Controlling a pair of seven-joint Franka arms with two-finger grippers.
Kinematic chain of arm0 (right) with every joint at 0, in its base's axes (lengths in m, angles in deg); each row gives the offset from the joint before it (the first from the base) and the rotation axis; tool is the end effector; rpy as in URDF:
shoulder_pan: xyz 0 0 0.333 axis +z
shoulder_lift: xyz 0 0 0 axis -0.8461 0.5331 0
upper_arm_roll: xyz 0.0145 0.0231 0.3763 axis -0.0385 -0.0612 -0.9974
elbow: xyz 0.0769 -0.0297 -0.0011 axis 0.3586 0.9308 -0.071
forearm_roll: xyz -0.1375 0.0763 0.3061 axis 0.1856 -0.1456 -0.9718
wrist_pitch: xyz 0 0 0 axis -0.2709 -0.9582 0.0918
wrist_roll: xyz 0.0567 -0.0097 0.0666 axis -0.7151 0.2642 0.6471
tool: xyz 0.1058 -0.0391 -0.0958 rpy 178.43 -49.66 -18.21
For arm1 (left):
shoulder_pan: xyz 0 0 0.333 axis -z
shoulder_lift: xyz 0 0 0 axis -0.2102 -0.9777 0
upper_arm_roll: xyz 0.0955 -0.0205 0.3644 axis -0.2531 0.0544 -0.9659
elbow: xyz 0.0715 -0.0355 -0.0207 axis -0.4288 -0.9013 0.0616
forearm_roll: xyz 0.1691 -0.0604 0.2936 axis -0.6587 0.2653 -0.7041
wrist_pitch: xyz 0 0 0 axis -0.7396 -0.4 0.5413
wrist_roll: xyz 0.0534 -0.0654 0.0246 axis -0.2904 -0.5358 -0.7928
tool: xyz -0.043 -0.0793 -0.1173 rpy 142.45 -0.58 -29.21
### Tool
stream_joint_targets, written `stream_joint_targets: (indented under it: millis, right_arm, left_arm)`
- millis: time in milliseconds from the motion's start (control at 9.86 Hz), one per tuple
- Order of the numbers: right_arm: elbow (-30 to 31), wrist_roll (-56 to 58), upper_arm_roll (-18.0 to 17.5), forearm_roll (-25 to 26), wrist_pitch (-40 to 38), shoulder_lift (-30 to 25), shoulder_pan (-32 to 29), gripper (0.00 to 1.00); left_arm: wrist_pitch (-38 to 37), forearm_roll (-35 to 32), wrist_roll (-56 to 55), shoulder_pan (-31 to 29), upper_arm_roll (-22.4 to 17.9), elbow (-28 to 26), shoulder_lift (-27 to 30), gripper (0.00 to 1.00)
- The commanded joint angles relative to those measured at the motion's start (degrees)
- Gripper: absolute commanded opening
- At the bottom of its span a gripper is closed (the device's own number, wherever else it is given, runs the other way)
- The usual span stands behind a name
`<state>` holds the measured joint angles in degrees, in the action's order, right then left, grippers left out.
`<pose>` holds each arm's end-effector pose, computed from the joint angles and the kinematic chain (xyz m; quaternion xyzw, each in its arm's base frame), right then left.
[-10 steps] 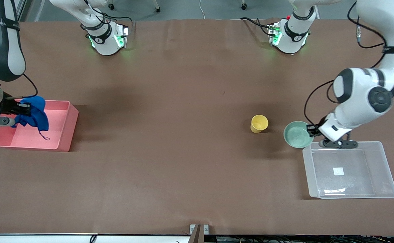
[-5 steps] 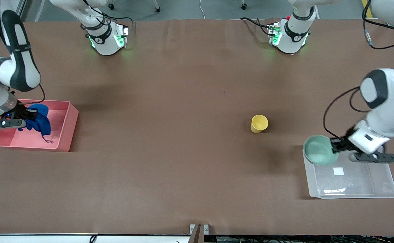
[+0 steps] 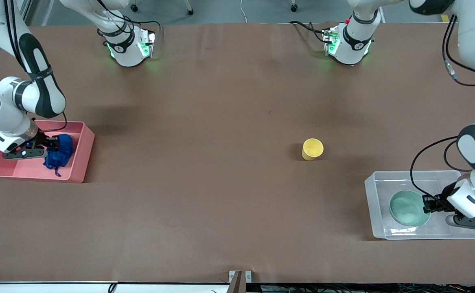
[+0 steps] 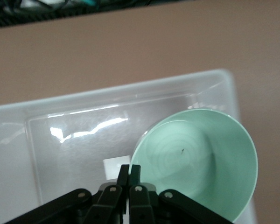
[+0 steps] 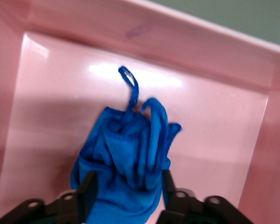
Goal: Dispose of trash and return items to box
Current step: 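Release the cloth in the pink bin while the left gripper lowers the bowl, then withdraw the right gripper while the left gripper releases the bowl and rises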
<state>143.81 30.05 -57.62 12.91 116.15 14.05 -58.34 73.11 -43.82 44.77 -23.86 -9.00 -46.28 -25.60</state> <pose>0.5068 -0.1959 0.2964 0.9906 0.0910 0.0108 0.1012 0.7435 0.1059 0.3526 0.9933 -0.0831 0.0786 0.0158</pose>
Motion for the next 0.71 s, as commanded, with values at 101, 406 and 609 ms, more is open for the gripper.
stream_joint_targets:
  millis: [101, 406, 609]
  right_arm:
    - [-4.7, -2.2, -2.1, -0.7, -16.0, -9.7, 0.3, 1.00]
    - [-20.0, -6.4, -11.2, -7.8, -41.3, -12.8, -5.0, 1.00]
    - [-28.5, -19.3, -16.2, -8.2, -52.8, -14.1, -5.5, 1.00]
  left_arm:
    - [-0.2, -0.1, 2.2, -2.1, 0.0, -0.2, -4.0, 0.05]
    - [5.7, -1.1, 1.8, -1.6, -0.1, -5.9, -5.0, 0.10]
    - [6.3, -1.2, 1.6, -1.6, -0.1, -5.9, -5.7, 0.22]
